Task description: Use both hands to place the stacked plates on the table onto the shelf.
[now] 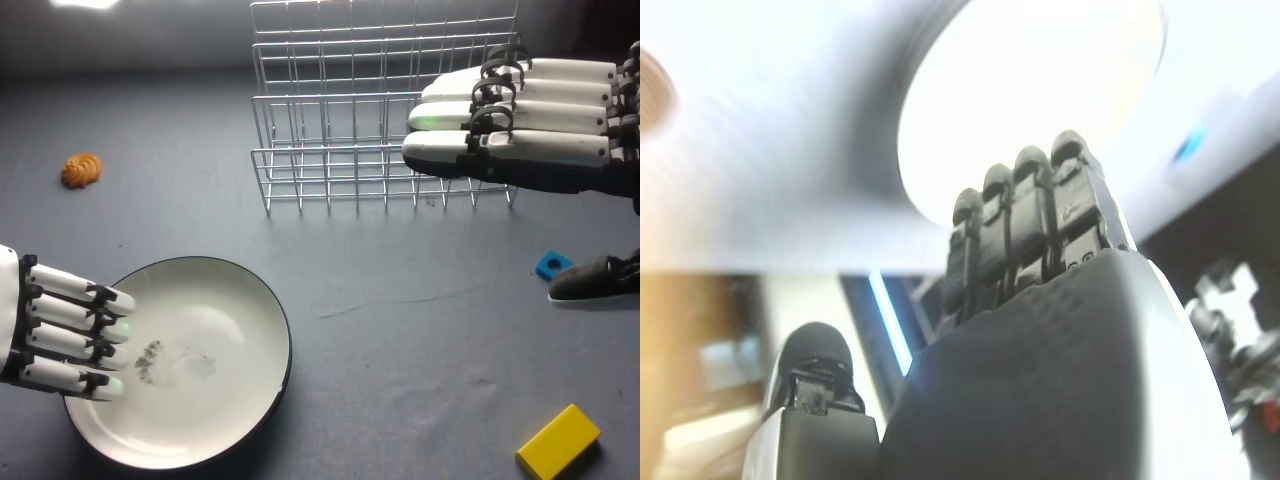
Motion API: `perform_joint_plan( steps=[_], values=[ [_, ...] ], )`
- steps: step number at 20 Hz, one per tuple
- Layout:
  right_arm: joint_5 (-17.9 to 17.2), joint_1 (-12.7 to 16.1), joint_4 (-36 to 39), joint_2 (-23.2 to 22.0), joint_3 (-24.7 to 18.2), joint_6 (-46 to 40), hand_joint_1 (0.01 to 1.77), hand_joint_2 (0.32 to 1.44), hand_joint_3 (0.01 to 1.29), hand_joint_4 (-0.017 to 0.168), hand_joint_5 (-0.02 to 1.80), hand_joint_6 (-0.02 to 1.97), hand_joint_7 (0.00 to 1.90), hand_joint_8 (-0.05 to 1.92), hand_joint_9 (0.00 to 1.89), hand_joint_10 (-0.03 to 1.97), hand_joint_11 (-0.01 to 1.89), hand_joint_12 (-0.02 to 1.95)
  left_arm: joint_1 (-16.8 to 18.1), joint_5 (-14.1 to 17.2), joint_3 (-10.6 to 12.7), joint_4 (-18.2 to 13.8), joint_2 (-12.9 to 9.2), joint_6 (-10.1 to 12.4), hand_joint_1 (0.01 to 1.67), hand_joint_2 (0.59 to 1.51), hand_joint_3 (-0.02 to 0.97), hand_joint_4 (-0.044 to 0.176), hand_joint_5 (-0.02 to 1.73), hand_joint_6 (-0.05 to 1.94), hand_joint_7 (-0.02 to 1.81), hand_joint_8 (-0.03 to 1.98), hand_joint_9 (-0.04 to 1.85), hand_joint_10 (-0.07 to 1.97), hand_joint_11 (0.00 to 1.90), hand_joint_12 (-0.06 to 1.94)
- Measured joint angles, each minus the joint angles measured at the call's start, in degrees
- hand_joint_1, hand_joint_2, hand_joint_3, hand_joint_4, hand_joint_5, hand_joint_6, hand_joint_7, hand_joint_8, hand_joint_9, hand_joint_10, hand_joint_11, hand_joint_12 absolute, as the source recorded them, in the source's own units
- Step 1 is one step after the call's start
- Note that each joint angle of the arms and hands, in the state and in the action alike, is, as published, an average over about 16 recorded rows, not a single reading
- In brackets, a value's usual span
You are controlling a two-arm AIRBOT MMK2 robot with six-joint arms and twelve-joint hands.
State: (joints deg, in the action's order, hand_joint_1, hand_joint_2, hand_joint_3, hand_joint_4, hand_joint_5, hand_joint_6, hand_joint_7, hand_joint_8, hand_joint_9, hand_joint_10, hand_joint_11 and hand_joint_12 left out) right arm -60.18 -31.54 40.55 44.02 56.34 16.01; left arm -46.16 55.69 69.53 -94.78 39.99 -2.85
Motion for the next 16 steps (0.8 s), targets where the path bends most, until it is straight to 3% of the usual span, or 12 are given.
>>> perform_joint_plan(
  steps=[7,16],
  values=[
    [0.4,-0.2,0.0,0.3,0.0,1.0,1.12,1.05,0.02,-0.002,0.02,0.02,0.02,0.01,0.02,0.01,0.02,0.12,-3.3,-4.3,1.3,2.0,1.2,-0.1,0.02,1.16,0.009,-0.002,0.27,-0.01,0.26,0.0,0.23,0.0,0.05,0.33],
    [1.5,-0.2,0.4,0.8,0.0,2.6,1.08,1.06,0.02,-0.002,0.02,0.02,0.02,0.01,0.02,0.01,0.02,0.2,-5.0,-4.4,1.8,2.4,1.7,-0.1,0.02,1.153,0.009,-0.003,0.25,0.0,0.24,0.0,0.2,0.0,0.02,0.34]
  ],
)
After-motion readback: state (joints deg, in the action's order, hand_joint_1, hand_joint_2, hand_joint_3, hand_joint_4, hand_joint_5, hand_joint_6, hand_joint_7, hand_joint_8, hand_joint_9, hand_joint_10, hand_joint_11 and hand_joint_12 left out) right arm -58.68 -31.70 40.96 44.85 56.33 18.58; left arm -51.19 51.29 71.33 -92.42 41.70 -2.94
